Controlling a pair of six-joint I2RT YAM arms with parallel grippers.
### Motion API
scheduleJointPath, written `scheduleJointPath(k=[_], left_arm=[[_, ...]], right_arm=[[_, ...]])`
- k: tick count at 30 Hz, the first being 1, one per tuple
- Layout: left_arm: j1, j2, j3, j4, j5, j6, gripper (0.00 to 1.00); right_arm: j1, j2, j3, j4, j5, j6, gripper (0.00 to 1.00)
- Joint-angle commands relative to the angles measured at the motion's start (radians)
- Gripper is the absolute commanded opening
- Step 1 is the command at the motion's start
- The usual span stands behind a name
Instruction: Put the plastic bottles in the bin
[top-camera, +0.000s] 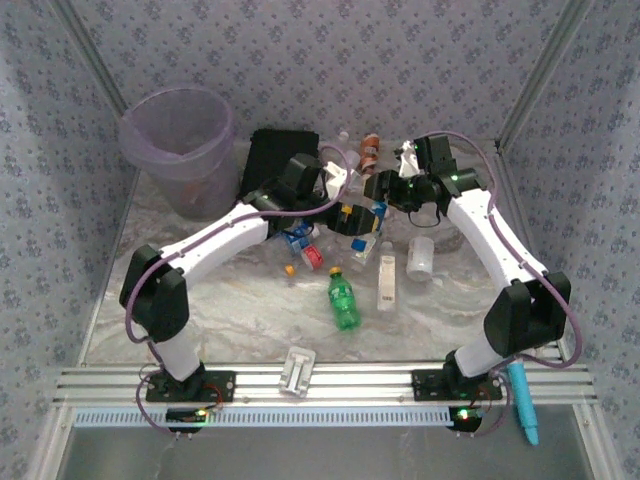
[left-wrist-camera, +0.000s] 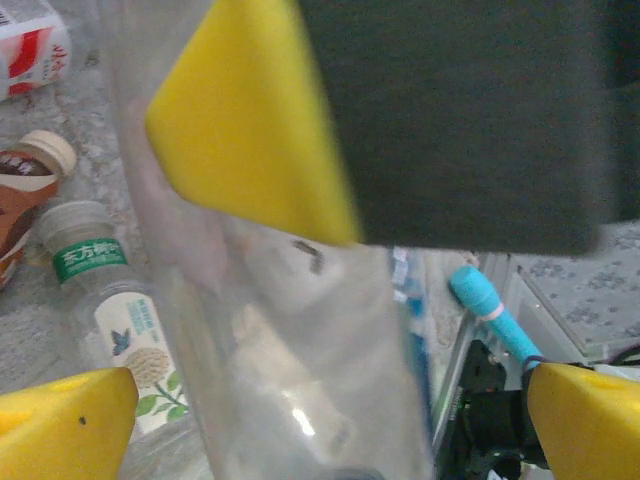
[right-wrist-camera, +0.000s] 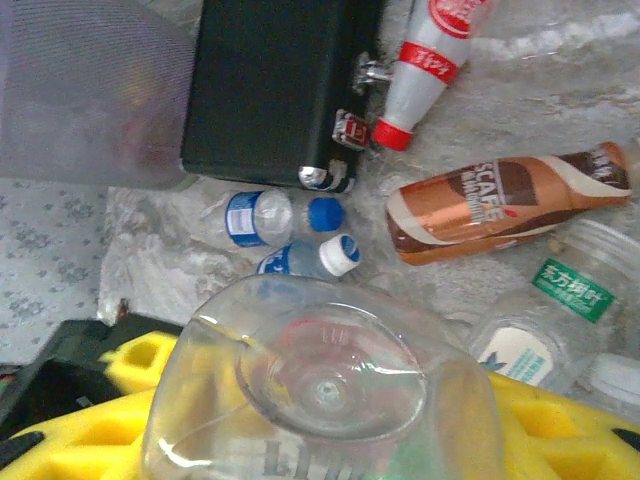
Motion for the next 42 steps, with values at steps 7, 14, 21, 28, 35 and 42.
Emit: scheduleJointPath(k=[7, 14, 21, 28, 35, 42], left_arm=[[-0.008, 0.031, 0.06, -0.026, -0.053, 0.036, 0.85], [-0.008, 0.048, 0.075, -0.02, -0.056, 0.028, 0.66], [-0.006, 0.048, 0.078, -0.023, -0.057, 0.026, 0.5], [0.009, 0.037, 0.064, -0.025, -0.074, 0.017, 0.48], [0.022, 0.025, 0.053, -0.012, -0.09, 0.005, 0.47], [0.037, 0.019, 0.253, -0.272, -0.139, 0.092, 0.31]], right_arm=[[0.021, 0.03, 0.051, 0.041, -0.058, 0.041, 0.57], [0.035, 0.044, 0.052, 0.039, -0.06, 0.041, 0.59], [0.029, 0.046, 0.065, 0.041, -0.066, 0.048, 0.63], [-0.005, 0.032, 0.117, -0.063, -0.017, -0.001, 0.76], [-0.088, -0.042, 0.107, -0.159, 0.016, -0.056, 0.86], [-0.229, -0.138, 0.027, -0.162, 0.026, -0.048, 0.87]])
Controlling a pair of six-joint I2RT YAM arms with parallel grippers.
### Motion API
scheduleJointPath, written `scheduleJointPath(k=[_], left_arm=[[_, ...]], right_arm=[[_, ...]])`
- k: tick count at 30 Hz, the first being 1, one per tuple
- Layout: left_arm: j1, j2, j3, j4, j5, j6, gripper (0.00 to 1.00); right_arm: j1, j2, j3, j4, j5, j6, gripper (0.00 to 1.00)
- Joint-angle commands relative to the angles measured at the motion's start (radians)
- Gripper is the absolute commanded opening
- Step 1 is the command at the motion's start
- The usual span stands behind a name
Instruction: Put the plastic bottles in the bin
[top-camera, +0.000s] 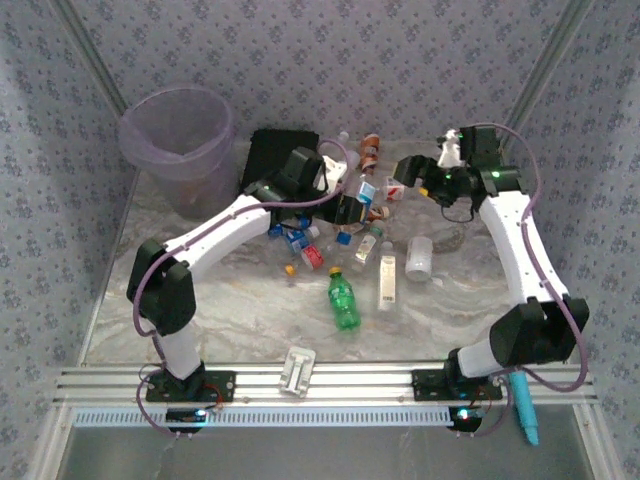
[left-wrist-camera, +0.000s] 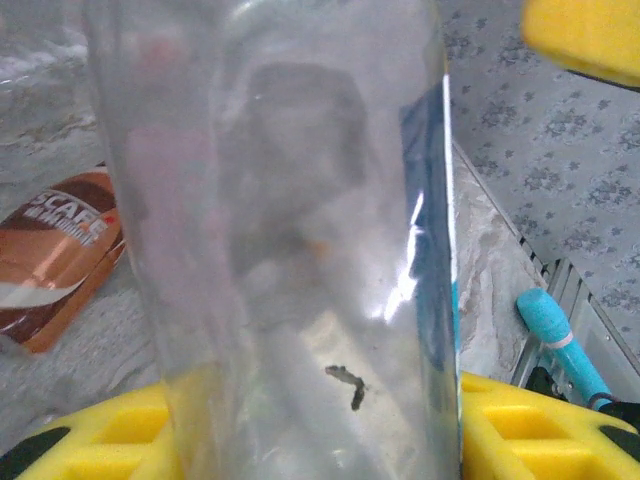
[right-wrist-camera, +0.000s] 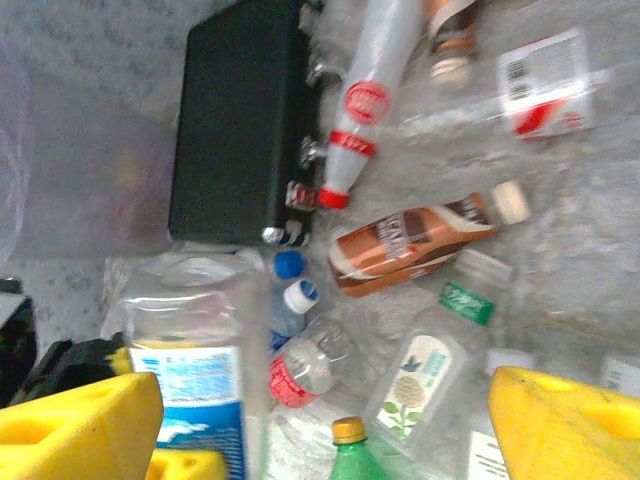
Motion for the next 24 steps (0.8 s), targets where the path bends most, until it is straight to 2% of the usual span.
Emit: scheduleJointPath(k=[1, 6, 10, 15, 18, 24], left_arm=[[0.011, -0.024, 0.186, -0.17, -0.041, 0.091, 0.3], [0.072, -0.015, 0.367, -0.34, -0.118, 0.182, 0.25], [0.171, -0.035, 0.499, -0.422, -0.209, 0.235, 0.12], [0.337, -0.079, 0.561, -0.412, -0.274, 0.275, 0.01], [0.44, -0.073, 0.612, -0.368, -0.348, 0.296, 0.0], [0.633, 0.017, 0.716, -0.317, -0.379, 0.237, 0.0]], right_arm=[[-0.034, -0.043, -0.035, -0.049, 0.035, -0.02, 0.87], [-0.056, -0.073, -0.111, -0.051, 0.084, 0.005, 0.86], [-0.06, -0.103, -0.178, -0.054, 0.123, 0.012, 0.86], [-0.068, -0.137, -0.258, -0.047, 0.136, 0.015, 0.86], [-0.071, -0.136, -0.273, -0.044, 0.143, 0.012, 0.86], [-0.076, -0.143, -0.289, -0.052, 0.151, -0.002, 0.85]])
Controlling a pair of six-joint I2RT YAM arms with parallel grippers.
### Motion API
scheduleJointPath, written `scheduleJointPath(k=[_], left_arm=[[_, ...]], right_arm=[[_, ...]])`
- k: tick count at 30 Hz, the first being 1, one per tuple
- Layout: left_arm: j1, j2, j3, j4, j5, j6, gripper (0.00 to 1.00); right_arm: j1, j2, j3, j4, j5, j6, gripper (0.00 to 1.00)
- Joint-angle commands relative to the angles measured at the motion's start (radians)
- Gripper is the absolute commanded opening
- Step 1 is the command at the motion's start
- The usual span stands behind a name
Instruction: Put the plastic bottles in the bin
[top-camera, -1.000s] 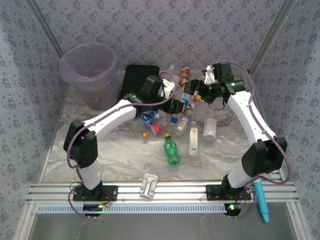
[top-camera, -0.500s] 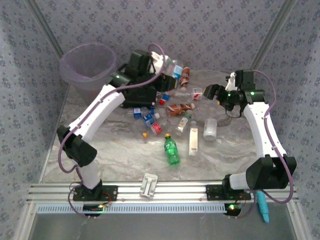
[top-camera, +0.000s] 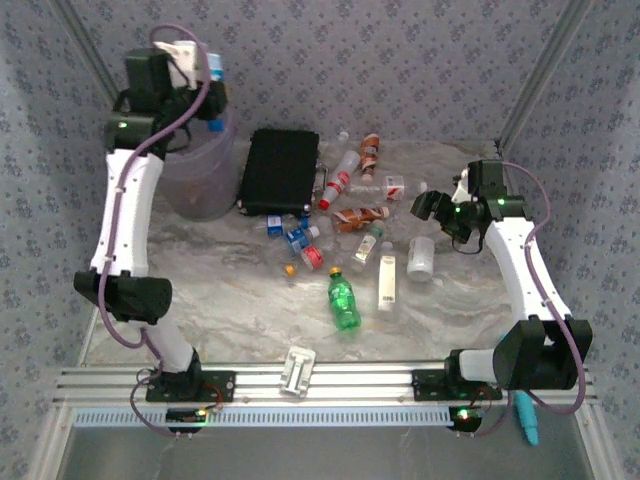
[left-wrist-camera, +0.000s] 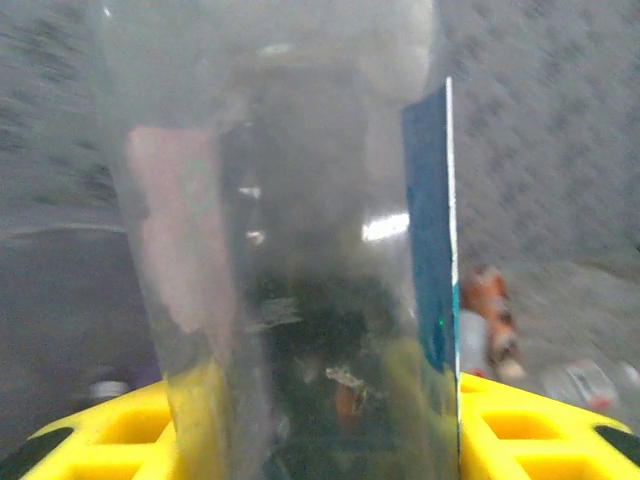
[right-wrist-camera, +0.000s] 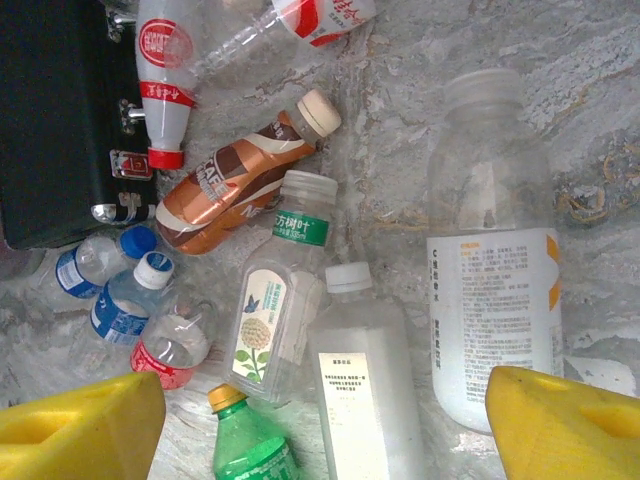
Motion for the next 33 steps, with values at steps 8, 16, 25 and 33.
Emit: scheduleJointPath(k=[8, 16, 25, 33], left_arm=[[0.163, 0.357, 0.48, -0.13, -0.044, 0.009, 0.0], [0.204, 0.51, 0.537, -0.172, 0.052, 0.028, 0.0], [0.184, 0.555, 0.438, -0.307, 0.029, 0.119, 0.0], [0.141, 0.475, 0.187, -0.249, -0.022, 0.154, 0.0]], right_arm=[[-0.021, -0.04, -0.013, -0.048, 0.017, -0.033, 0.85], [-0.024, -0.041, -0.013, -0.069, 0.029, -0.073, 0.86], [-0.027, -0.027, -0.047, -0.066, 0.053, -0.086, 0.85], [-0.03, -0.007, -0.057, -0.057, 0.058, -0.092, 0.85]])
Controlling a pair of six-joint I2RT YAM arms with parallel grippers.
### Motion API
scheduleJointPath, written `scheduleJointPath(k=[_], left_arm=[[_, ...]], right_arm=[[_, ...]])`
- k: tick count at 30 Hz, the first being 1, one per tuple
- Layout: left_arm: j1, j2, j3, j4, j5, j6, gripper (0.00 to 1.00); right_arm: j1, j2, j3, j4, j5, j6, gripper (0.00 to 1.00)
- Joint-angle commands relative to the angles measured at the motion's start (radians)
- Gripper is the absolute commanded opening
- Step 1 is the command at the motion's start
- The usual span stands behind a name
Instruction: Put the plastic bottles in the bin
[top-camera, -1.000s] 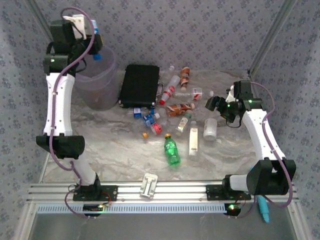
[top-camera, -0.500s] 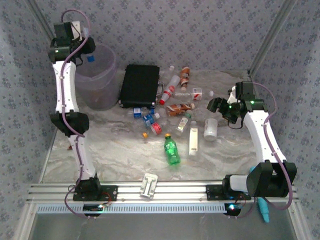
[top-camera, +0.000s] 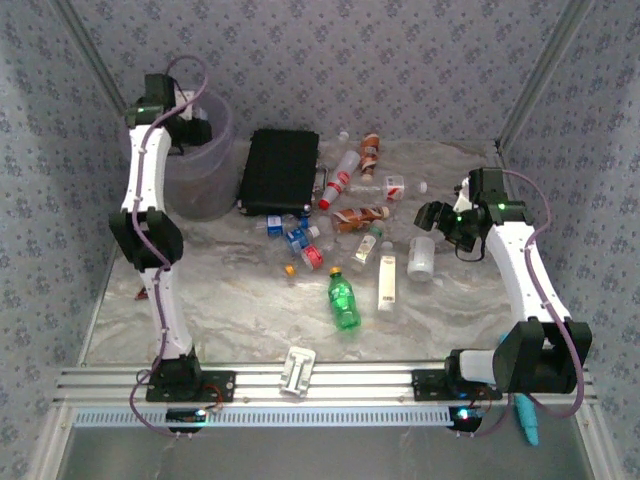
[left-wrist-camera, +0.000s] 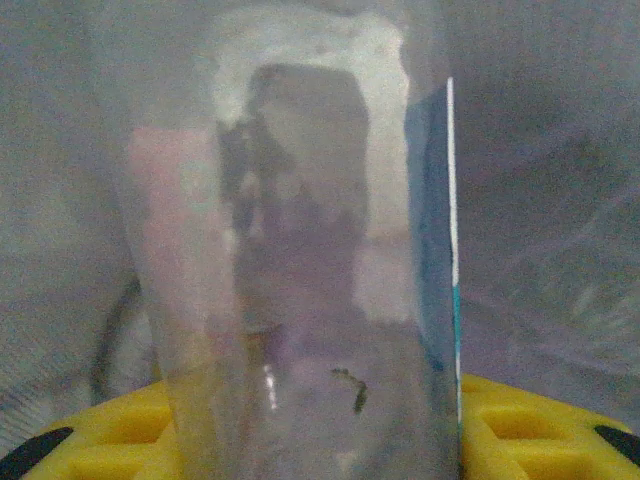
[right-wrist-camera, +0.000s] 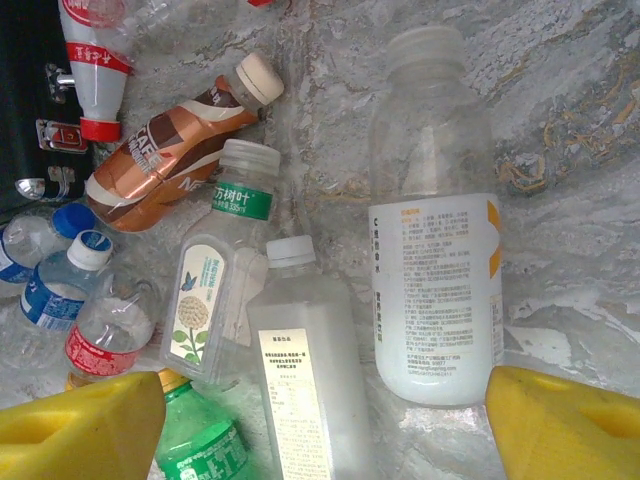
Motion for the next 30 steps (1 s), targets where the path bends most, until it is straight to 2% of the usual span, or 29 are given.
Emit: scheduleJointPath(k=[1, 6, 8, 9, 11, 17, 20, 23, 30], left_arm=[[-0.017, -0.075, -0.085, 0.022, -0.021, 0.033, 0.0], [-0.017, -0.089, -0.183, 0.042, -0.025, 0.035, 0.0], [-0.017, -0.091, -0.211, 0.042, -0.025, 0.041, 0.06], [-0.016, -0.092, -0.219, 0.044, -0.024, 0.045, 0.12], [-0.016, -0.086, -0.224, 0.04, -0.021, 0.052, 0.3], [-0.015, -0.076, -0.215, 0.032, -0.008, 0.048, 0.7], [-0.016, -0.08, -0.216, 0.032, -0.004, 0.048, 0.84], [-0.017, -0.085, -0.212, 0.031, -0.005, 0.051, 0.93], [-0.016, -0.108, -0.189, 0.023, -0.006, 0.044, 0.99]], right_arm=[[-0.008, 0.01, -0.011, -0.02, 0.017, -0.026, 0.85], [-0.012, 0.01, -0.014, -0.025, 0.02, -0.037, 0.85], [-0.016, 0.01, -0.015, -0.023, 0.019, -0.039, 0.85], [-0.016, 0.01, -0.018, -0.022, 0.019, -0.039, 0.85], [-0.017, 0.012, -0.022, -0.015, 0.015, -0.039, 0.85], [-0.019, 0.021, -0.023, -0.015, 0.012, -0.036, 0.86], [-0.018, 0.025, -0.025, -0.02, 0.018, -0.029, 0.86], [-0.016, 0.029, -0.026, -0.023, 0.018, -0.022, 0.87], [0.001, 0.039, -0.042, -0.053, 0.063, -0.013, 0.88]])
